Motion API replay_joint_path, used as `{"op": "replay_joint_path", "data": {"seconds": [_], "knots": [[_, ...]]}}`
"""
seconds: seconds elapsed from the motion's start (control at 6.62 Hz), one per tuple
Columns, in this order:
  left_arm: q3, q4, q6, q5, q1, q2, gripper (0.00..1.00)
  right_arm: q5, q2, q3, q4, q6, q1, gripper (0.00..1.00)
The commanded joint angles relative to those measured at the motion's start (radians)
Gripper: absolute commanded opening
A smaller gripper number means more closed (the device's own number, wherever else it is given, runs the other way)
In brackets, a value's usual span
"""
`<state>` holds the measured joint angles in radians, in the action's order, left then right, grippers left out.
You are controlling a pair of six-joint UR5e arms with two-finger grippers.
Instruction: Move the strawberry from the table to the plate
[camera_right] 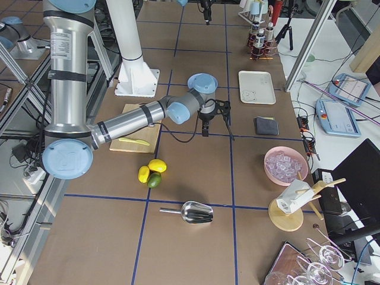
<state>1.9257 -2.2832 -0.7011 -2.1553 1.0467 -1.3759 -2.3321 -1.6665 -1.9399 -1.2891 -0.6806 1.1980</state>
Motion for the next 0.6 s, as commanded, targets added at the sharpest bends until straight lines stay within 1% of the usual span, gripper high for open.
{"op": "replay_joint_path", "data": {"seconds": [0.0, 0.15, 0.3, 0.45], "knots": [[-0.063, 0.01, 0.318, -0.093, 0.174, 0.078, 1.0, -0.055, -0.038, 0.075, -0.176, 0.438, 0.214, 1.0], [-0.115, 0.014, 0.43, -0.095, 0.247, 0.08, 1.0, -0.053, -0.027, 0.081, -0.331, 0.666, 0.283, 1.0], [-0.119, 0.125, 0.545, -0.095, 0.332, 0.072, 1.0, -0.053, -0.027, 0.081, -0.407, 0.772, 0.317, 1.0], [-0.119, 0.312, 0.719, -0.095, 0.43, 0.048, 1.0, -0.053, -0.035, 0.093, -0.426, 0.817, 0.333, 1.0]]}}
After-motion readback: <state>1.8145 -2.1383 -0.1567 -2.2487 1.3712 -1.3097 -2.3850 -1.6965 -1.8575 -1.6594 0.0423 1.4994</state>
